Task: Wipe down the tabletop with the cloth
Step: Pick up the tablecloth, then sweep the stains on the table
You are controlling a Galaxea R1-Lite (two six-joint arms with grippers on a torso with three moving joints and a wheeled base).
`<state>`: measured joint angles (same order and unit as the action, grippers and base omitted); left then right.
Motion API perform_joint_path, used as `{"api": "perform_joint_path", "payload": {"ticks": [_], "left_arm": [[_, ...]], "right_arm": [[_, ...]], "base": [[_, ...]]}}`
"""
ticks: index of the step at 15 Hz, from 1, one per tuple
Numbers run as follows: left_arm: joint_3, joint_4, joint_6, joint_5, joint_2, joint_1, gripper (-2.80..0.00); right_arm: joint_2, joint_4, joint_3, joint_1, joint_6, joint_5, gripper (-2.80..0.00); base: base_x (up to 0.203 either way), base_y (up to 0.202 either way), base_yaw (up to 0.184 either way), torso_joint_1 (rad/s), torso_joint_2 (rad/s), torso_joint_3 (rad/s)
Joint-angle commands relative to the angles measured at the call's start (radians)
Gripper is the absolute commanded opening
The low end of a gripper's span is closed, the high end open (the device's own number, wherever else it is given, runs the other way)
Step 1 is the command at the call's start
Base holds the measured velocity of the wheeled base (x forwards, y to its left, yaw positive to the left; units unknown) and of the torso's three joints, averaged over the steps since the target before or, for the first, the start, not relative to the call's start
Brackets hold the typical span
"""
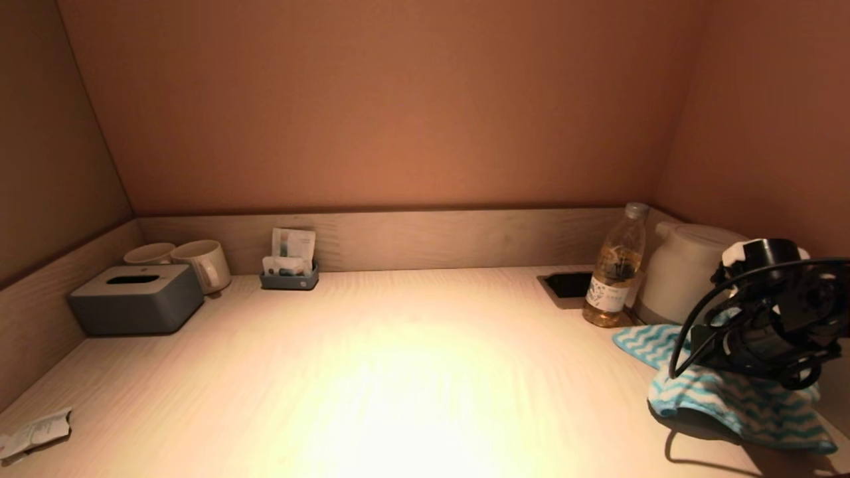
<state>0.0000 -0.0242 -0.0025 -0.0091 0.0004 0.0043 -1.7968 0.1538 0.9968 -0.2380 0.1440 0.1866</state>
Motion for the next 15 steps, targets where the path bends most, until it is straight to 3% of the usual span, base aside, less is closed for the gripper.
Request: {"api": "perform_joint_path", "payload": {"ticks": [1, 5, 8, 12, 15], "left_arm": [[0.000, 0.000, -0.001, 0.000, 0.000, 0.000, -2.80], [0.000, 0.000, -0.001, 0.000, 0.000, 0.000, -2.80], [0.000, 0.000, -0.001, 0.000, 0.000, 0.000, -2.80], [0.000, 0.000, -0.001, 0.000, 0.000, 0.000, -2.80], [0.000, 0.000, -0.001, 0.000, 0.000, 0.000, -2.80]], "right_arm": [[0.080, 0.000, -0.006, 0.008, 0.014, 0.000, -2.80], [0.312, 0.009, -0.023, 0.069, 0.016, -0.040, -2.80], [0.467, 0.011, -0.026, 0.236, 0.012, -0.053, -2.80], [0.493, 0.014, 0.010, 0.513, 0.008, -0.038, -2.80], [0.370, 0.023, 0.103, 0.602, 0.008, -0.027, -2.80]], "base": [[0.000, 0.000, 0.000, 0.000, 0.00, 0.000], [0.000, 0.000, 0.000, 0.000, 0.00, 0.000], [0.000, 0.000, 0.000, 0.000, 0.00, 0.000], [0.000, 0.000, 0.000, 0.000, 0.00, 0.000], [0.000, 0.000, 0.000, 0.000, 0.00, 0.000]]}}
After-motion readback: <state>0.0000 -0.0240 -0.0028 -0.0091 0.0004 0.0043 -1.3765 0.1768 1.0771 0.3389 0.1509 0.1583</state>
